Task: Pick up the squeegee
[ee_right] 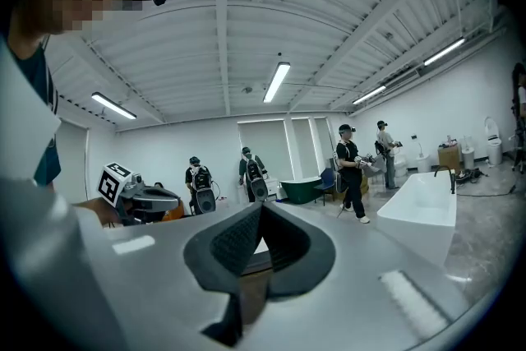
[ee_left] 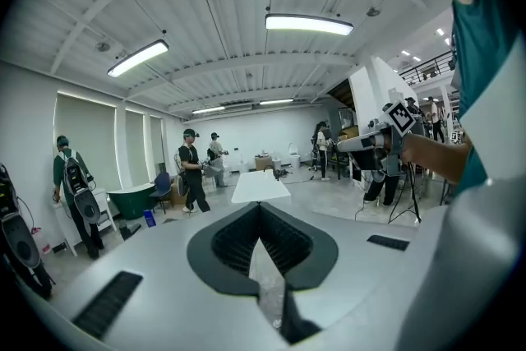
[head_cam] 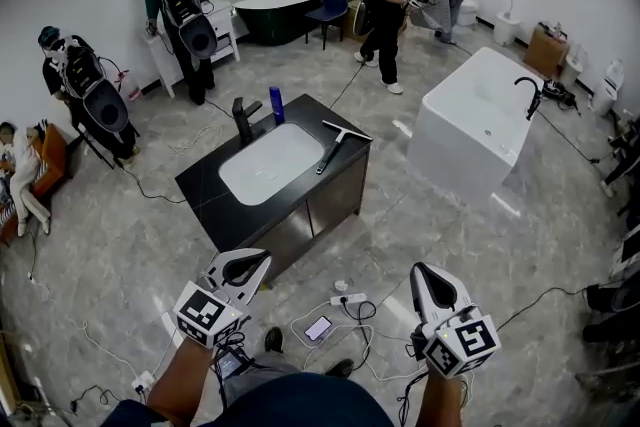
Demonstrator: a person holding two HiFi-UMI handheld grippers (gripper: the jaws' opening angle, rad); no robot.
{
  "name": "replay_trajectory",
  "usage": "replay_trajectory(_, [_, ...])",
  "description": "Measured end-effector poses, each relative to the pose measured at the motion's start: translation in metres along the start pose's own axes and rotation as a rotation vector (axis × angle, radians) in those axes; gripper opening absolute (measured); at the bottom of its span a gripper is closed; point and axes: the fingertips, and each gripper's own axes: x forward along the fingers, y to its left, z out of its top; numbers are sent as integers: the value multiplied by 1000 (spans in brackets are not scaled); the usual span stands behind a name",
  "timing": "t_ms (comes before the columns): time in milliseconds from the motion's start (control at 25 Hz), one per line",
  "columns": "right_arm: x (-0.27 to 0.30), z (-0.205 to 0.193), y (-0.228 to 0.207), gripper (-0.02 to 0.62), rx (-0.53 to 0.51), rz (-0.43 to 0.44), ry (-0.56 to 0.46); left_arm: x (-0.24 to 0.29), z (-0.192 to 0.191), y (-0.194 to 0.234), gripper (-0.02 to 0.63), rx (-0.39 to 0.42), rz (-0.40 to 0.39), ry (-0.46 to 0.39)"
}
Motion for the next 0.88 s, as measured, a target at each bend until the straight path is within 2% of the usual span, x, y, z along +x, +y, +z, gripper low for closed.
replay_trajectory(120, [7,3,-8,9,-8,-17,0,14,3,8,6,0,-15,-8])
replay_trajectory(320, [20,12,-18,9,-11,-96,-7,48,12,30,6,11,-94,-24])
replay_trajectory(880, [151,26,-34,9,-23,-288,-8,159,20,173,6,23,-279,-77])
